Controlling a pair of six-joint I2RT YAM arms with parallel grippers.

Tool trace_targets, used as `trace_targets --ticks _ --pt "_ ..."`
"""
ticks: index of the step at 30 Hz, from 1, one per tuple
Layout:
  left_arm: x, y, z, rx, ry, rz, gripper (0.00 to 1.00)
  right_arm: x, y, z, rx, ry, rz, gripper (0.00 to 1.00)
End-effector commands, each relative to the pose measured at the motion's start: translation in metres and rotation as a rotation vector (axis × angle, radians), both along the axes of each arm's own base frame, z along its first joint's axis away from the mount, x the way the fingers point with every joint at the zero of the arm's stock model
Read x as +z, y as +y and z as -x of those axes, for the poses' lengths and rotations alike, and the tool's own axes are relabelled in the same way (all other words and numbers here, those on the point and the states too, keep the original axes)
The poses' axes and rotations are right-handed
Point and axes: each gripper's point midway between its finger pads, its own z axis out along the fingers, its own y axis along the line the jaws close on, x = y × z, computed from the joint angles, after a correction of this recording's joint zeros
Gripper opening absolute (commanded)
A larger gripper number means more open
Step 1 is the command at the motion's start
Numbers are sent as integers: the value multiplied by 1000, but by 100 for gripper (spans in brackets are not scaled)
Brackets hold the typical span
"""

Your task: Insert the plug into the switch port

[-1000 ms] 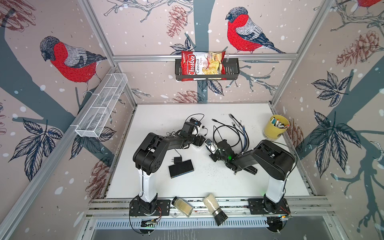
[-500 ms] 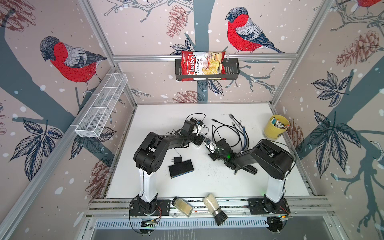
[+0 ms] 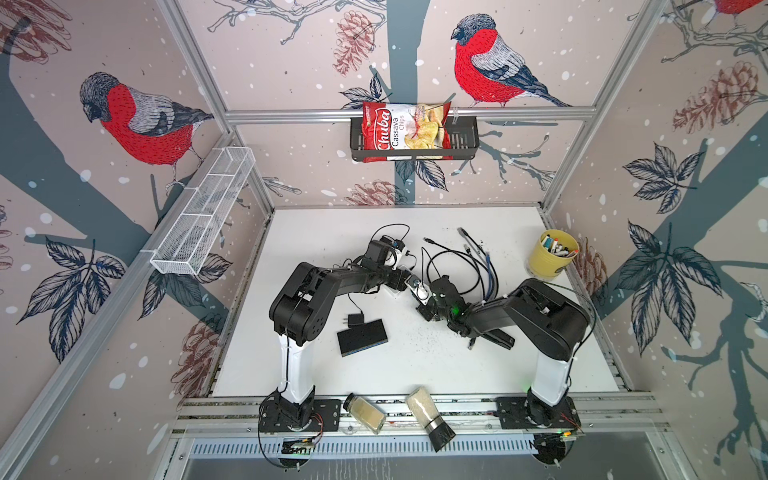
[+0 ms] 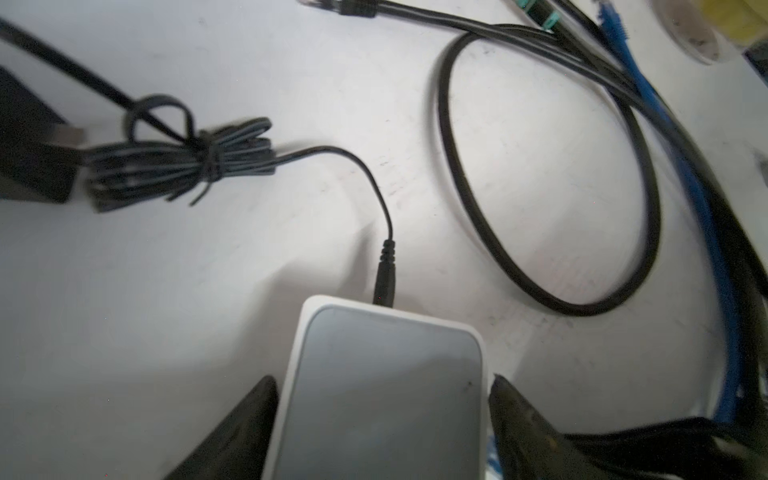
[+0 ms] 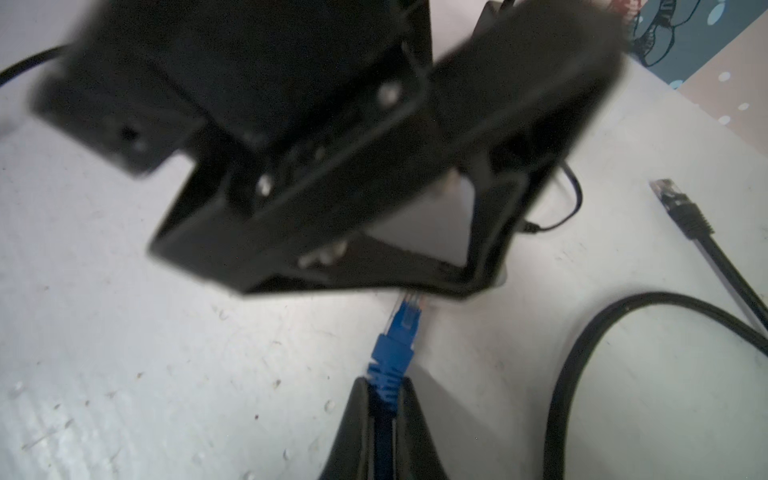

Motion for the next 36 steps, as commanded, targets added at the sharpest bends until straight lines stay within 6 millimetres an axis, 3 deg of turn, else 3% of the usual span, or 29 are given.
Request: trace_targets --ticks 1,7,16,26,36 --pt "-26 1 63 -83 331 5 97 27 16 -3 49 -73 -89 0" --pt "-8 5 48 -74 265 -28 97 28 9 -6 33 -68 -101 0" --pt "3 32 33 -18 185 -163 97 26 2 -9 18 -61 -112 0" --pt "28 35 14 22 83 -177 97 20 2 -8 20 -53 -110 0" --pt "31 58 27 -9 11 -290 95 20 3 -9 19 -57 -111 0"
